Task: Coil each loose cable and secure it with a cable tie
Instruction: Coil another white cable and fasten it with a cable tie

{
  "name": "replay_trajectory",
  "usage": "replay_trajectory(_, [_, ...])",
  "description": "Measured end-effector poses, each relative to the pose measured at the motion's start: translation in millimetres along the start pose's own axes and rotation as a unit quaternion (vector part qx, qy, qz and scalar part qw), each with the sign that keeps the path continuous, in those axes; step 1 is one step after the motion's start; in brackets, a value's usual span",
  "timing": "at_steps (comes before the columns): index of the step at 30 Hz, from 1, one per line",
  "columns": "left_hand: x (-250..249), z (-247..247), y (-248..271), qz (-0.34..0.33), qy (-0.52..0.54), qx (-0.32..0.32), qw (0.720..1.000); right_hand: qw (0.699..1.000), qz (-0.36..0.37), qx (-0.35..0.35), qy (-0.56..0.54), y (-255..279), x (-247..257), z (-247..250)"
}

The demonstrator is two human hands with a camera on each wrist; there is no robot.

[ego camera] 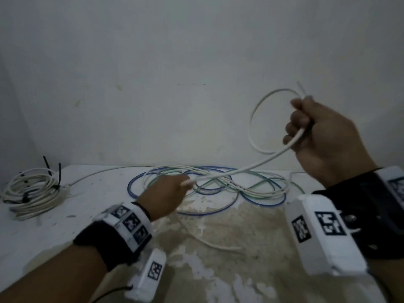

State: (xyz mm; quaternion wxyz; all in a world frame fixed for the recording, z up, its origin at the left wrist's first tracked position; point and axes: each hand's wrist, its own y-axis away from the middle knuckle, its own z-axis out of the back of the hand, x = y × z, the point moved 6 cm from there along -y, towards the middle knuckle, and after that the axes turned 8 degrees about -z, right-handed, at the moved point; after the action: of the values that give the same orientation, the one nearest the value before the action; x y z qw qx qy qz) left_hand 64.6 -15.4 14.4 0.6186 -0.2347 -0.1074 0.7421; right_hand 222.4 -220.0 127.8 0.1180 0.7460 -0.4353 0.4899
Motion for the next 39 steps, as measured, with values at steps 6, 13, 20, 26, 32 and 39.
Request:
replay_trajectory(6, [71.0,31.8,-6.4,0.246,0.010,-0.094,0.965,0.994,0.079,0.022,0.074,4.7,6.9,-3.1])
replay_trajectory(13, [25.3,10.1,-2.9,0.143,0.014,0.278,0.950,0.897,0.209,0.040,0.389,34.0,-52.7,-14.5])
replay_trajectory(20, [-46.6,38.4,-21.1,0.242,0.639,-0.004,0.730,0.848,0.234,0.104,0.465,58.8,-98.9,-23.8])
replay_trajectory(26, [-62.2,21.6,-20.0,0.300,0.726,-0.140,0.603,0.865,0.219,0.104,0.439,73.2,-105.8,-22.3])
replay_trajectory(32, [-67.5,17.1,-12.9,0.243,0.760,-0.134,0.587,0.935,0.084,0.017,0.345,53.7,-102.3,0.3])
replay_trajectory(39, [-90.9,6.5,-7.1,0.141,0.646,-0.106,0.743,0.936,0.026,0.055,0.347,50.3,-98.3,-19.8])
